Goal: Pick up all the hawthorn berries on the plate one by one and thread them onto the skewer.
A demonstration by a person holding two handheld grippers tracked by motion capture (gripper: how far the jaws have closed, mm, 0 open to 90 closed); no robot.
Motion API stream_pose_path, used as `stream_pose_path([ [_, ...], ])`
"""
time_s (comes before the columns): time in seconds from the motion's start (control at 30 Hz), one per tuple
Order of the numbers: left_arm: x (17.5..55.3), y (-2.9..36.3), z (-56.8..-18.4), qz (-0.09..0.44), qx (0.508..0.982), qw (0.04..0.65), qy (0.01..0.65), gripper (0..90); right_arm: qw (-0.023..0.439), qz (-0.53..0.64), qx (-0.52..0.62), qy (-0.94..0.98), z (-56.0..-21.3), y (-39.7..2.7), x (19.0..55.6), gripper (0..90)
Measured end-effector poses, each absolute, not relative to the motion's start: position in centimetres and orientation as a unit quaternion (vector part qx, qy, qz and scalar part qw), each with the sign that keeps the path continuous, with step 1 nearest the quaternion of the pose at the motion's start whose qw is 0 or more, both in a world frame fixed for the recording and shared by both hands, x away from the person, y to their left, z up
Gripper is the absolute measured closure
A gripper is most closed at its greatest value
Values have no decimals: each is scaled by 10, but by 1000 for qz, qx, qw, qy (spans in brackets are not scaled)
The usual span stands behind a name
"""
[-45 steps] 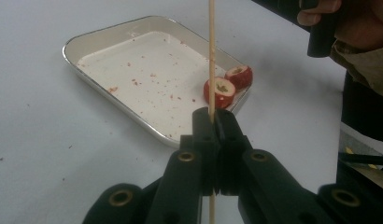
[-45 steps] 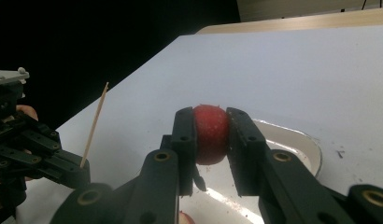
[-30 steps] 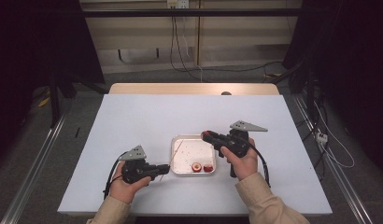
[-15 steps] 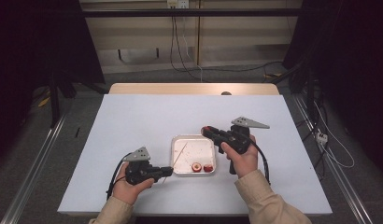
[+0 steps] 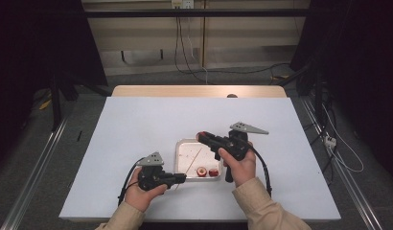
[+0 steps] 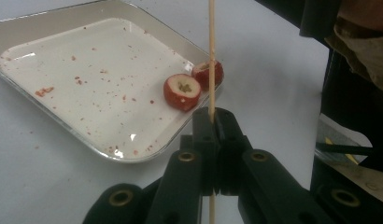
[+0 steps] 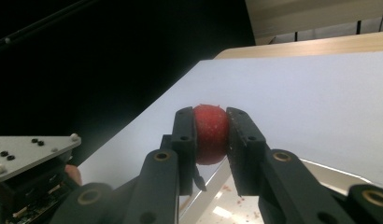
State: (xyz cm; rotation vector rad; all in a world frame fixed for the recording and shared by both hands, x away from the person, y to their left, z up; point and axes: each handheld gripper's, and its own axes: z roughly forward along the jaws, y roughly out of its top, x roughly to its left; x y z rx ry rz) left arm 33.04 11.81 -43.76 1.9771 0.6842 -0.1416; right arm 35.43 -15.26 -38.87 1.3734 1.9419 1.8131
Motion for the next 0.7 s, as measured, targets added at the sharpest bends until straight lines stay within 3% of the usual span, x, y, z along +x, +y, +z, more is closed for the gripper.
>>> stream_pose_path([
  [0.7,331,120,-440,-58,791,523,313,890,60,619,463,632,-397,-148,350,745],
])
